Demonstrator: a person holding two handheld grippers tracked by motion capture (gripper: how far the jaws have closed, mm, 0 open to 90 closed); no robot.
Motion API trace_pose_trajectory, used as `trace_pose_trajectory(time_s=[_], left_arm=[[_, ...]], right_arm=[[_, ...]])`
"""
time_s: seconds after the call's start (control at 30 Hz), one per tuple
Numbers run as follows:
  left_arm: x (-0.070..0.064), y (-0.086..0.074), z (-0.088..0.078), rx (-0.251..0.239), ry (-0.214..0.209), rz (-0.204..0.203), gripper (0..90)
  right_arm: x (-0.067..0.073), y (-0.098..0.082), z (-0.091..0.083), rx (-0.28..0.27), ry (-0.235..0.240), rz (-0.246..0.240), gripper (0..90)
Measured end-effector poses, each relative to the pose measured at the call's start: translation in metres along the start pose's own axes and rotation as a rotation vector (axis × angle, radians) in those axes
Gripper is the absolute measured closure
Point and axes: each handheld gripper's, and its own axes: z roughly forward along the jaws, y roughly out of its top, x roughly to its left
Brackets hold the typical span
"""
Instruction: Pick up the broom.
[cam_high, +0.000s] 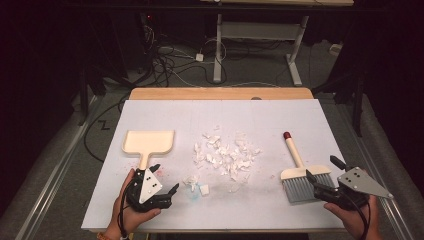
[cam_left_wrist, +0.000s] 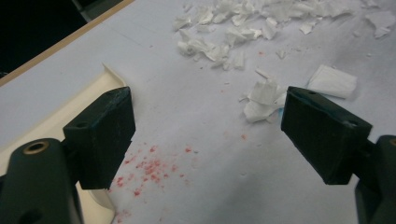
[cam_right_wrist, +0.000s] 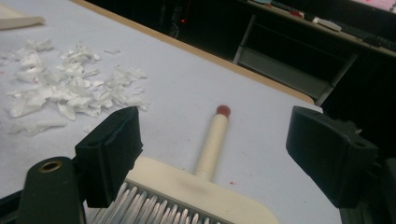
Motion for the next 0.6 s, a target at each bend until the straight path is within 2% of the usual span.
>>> trace_pose_trajectory(time_s=[0.07, 0.2, 0.3, 0.47, 0.53, 0.6], left_arm=[[0.000, 0.001, 0.002, -0.001, -0.005, 0.002, 16.8], [-0.003, 0.000, 0.003, 0.014, 0.011, 0.015, 17.4], [-0.002, -0.002, 0.000, 0.010, 0.011, 0.003, 17.7], [0.001, 0.000, -0.001, 0.005, 0.029, 0.004, 17.7], [0.001, 0.000, -0.001, 0.001, 0.027, 0.004, 17.6], [0.002, -0.001, -0.001, 0.001, 0.017, -0.004, 17.6]], right_arm=[[-0.001, 0.001, -0.001, -0.001, 0.011, 0.026, 18.6], [0.000, 0.001, -0.003, -0.002, -0.003, 0.000, 18.3], [-0.001, 0.003, -0.001, -0.006, -0.004, 0.012, 18.3], [-0.002, 0.003, 0.013, 0.023, -0.017, 0.028, 19.1], [-0.002, 0.003, 0.021, 0.055, -0.001, 0.040, 19.4], [-0.001, 0.005, 0.029, 0.075, -0.007, 0.030, 19.4]])
